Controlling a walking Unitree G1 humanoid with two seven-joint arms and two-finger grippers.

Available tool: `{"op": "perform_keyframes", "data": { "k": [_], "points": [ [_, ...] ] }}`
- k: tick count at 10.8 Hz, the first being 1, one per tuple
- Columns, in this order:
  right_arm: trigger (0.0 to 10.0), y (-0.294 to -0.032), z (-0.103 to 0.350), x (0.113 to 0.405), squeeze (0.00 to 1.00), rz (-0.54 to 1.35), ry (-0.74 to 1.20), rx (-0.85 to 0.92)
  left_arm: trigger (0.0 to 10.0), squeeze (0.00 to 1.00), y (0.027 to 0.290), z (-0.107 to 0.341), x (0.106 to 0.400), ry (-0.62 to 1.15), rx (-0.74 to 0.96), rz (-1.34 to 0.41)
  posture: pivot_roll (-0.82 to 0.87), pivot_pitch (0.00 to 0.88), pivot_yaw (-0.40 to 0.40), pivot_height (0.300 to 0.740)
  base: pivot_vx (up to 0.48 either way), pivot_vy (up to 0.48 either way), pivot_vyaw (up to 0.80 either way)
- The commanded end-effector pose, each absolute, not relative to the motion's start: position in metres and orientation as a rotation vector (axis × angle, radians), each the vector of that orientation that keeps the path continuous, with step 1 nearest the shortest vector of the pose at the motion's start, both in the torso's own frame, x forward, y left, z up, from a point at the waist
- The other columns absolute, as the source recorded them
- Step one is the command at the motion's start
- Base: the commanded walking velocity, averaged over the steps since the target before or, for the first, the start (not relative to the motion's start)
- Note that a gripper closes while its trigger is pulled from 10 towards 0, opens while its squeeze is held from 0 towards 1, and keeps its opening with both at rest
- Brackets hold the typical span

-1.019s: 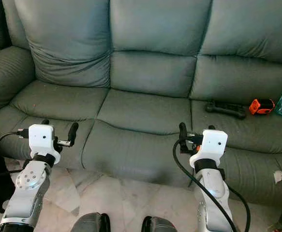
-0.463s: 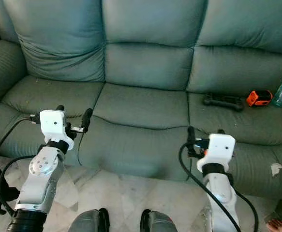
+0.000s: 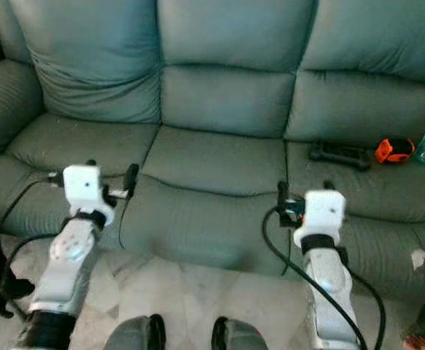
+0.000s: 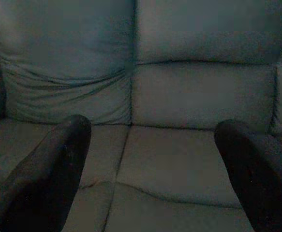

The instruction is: Hang hanger

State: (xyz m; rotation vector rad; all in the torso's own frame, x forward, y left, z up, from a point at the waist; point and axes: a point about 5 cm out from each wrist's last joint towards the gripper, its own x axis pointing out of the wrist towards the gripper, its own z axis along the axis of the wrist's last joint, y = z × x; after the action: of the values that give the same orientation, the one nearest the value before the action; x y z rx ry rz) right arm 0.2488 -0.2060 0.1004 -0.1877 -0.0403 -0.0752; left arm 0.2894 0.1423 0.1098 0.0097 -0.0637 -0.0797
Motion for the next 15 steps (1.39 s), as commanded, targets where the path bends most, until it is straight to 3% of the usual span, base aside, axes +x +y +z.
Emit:
{"op": "perform_keyframes", "data": {
  "k": [1,5,7,15],
  "points": [
    [10.0,-0.199,0.099,0.249,0.00,-0.038,-0.043,-0.192,10.0,0.00,0.152,0.100,0.282,-0.003,-0.012,-0.035,-0.06,0.123,-0.009,0.740,0.000,0.000,0.80],
    [10.0,-0.194,0.106,0.261,0.00,-0.001,-0.081,-0.206,10.0,0.00,0.152,0.095,0.277,0.014,0.035,-0.058,-0.06,0.147,-0.003,0.740,0.000,0.000,0.80],
    [10.0,-0.197,0.103,0.255,0.00,-0.001,-0.071,-0.202,10.0,0.00,0.167,0.093,0.273,0.020,0.055,0.025,-0.07,0.170,-0.002,0.740,0.000,0.000,0.80],
    [10.0,-0.193,0.107,0.261,0.00,0.025,-0.087,-0.197,10.0,0.00,0.166,0.099,0.285,-0.025,0.137,0.153,-0.06,0.172,-0.012,0.740,0.000,0.000,0.80]
  ]
}}
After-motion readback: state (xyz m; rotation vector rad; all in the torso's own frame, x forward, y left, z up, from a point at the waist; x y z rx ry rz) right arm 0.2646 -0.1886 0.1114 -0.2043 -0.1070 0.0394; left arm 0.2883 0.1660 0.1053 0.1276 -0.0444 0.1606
